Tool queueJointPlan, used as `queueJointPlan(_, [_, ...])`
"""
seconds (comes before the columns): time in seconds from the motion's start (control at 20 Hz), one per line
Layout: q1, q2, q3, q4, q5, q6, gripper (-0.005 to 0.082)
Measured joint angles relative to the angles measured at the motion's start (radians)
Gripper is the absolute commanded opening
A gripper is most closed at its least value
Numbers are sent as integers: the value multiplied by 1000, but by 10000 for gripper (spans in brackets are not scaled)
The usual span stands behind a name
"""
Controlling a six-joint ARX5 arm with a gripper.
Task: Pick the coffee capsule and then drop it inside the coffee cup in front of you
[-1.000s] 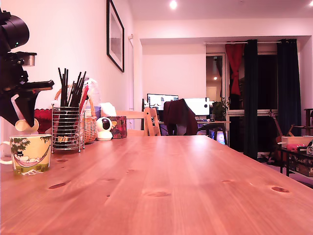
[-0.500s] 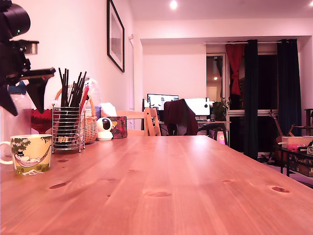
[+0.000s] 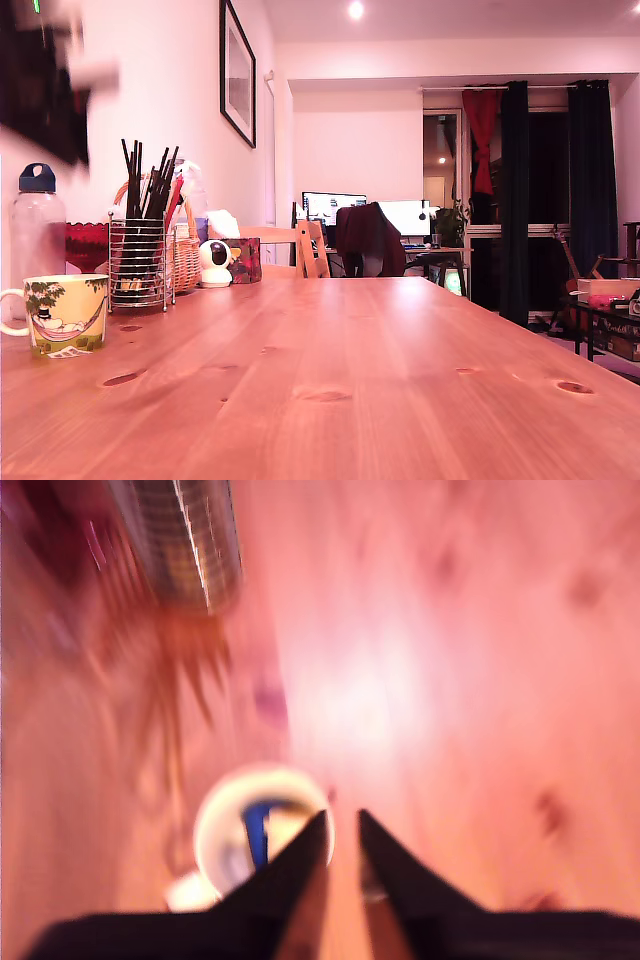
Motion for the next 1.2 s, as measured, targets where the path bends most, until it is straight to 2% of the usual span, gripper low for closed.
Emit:
queueJointPlan(0.3, [4, -227, -270, 120, 33, 0, -14])
queueJointPlan(0.45, [6, -334, -404, 193, 80, -1, -14])
queueJointPlan(0.7, [6, -558, -576, 364, 85, -8, -14])
queueJointPlan(1.0, [33, -679, -816, 516, 86, -9, -14])
queueJointPlan(1.1, [60, -712, -895, 603, 98, -55, -14])
queueJointPlan(1.2, [72, -737, -961, 667, 109, -79, -14])
